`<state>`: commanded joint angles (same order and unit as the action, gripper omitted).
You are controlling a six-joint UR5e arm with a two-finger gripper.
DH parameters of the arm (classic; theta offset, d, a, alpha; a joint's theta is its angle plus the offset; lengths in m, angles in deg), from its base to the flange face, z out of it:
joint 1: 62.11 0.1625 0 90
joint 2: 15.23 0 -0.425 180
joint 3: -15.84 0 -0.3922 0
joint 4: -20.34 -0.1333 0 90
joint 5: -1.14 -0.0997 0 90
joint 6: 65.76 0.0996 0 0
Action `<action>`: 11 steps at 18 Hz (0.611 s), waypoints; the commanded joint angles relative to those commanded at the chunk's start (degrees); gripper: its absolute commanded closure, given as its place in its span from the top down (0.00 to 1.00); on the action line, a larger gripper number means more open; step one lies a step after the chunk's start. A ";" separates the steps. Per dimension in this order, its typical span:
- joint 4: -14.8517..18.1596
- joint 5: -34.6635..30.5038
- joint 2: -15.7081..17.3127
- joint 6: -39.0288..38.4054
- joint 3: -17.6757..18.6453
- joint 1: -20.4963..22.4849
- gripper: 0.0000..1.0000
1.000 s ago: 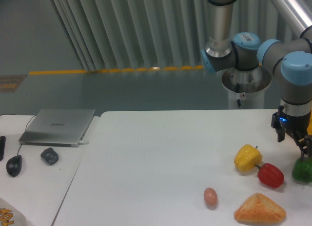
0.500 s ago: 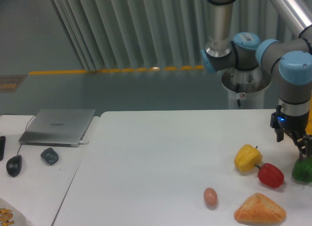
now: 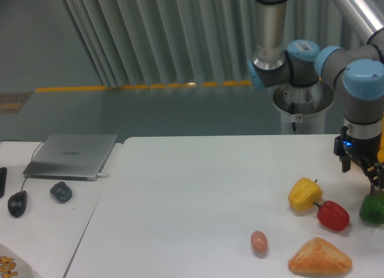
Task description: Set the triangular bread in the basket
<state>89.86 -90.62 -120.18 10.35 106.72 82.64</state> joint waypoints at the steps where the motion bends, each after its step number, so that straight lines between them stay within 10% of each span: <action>1: 0.09 0.26 0.35 -0.26 0.18 0.44 1.00; 11: -2.45 2.46 -4.12 -11.61 -5.61 -4.82 1.00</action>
<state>87.42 -88.15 -124.29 -1.25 101.11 77.82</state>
